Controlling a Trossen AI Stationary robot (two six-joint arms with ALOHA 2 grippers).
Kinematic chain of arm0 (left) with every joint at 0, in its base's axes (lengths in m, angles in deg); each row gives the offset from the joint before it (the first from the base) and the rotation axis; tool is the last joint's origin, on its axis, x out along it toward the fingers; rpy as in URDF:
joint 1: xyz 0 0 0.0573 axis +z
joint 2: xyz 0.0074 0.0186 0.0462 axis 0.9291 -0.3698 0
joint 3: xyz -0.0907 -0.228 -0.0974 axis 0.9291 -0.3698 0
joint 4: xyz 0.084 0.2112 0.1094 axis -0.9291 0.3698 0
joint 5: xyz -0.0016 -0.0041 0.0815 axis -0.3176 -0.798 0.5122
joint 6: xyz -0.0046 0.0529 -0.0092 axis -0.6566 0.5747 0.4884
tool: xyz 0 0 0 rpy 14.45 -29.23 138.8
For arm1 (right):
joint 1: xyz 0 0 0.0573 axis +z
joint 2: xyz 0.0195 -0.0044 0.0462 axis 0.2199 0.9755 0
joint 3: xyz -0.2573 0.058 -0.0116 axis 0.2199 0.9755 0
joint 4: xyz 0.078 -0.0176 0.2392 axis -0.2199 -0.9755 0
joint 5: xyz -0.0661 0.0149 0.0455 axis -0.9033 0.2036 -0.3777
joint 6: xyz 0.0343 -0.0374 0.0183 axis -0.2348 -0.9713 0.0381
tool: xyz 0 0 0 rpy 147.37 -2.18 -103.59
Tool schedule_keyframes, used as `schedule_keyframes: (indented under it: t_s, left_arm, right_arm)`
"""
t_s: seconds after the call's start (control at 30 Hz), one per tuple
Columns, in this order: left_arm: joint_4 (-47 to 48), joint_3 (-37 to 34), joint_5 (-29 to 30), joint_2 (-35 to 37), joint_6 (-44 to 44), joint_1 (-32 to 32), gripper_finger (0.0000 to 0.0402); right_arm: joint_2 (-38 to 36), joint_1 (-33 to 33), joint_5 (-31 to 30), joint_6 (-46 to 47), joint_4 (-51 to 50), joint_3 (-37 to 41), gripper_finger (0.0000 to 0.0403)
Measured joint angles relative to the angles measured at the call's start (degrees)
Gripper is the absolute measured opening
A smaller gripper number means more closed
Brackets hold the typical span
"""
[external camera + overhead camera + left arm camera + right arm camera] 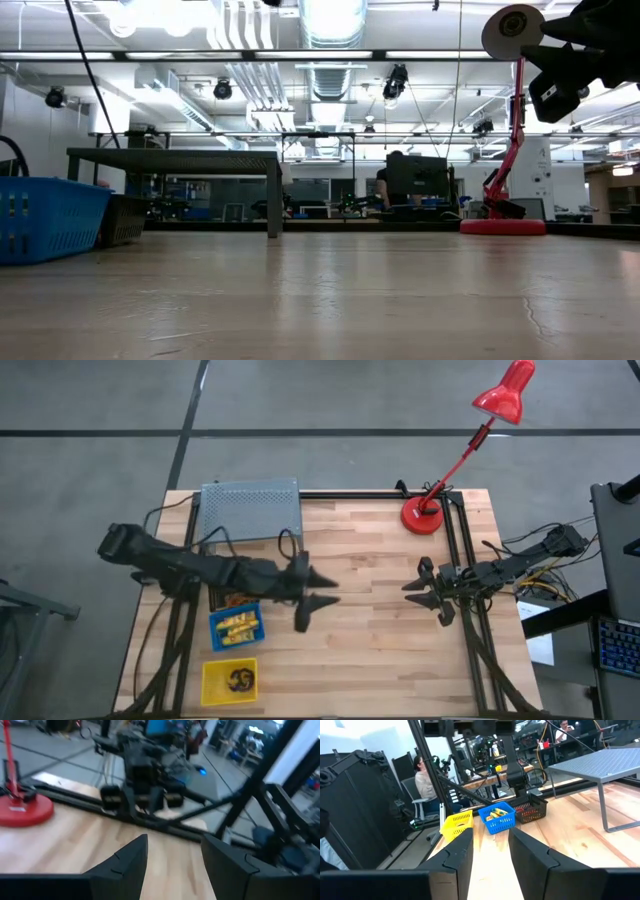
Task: Pick & Place Office Desk Supplies
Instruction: Put the black bin with rubber bands on the shelf
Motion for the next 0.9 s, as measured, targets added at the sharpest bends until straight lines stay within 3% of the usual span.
schedule_keyframes:
  t_s: [0.37, 0.77, 0.9]
  left_arm:
    - [-5.16, 0.02, -0.35, -0.32, 11.9, 3.72, 0.0189]
    - [14.67, -0.22, -0.37, 13.23, 17.84, 3.76, 0.0189]
    - [17.24, -4.29, -0.38, 19.5, 18.88, 3.71, 0.0189]
  right_arm:
    - [0.0, 0.0, 0.0, 0.01, 0.0, 0.0, 0.0127]
    - [0.02, 0.02, 0.0, 0.01, 0.01, 0.0, 0.0121]
    - [-0.02, 0.0, 0.0, 0.01, 0.02, 0.0, 0.0116]
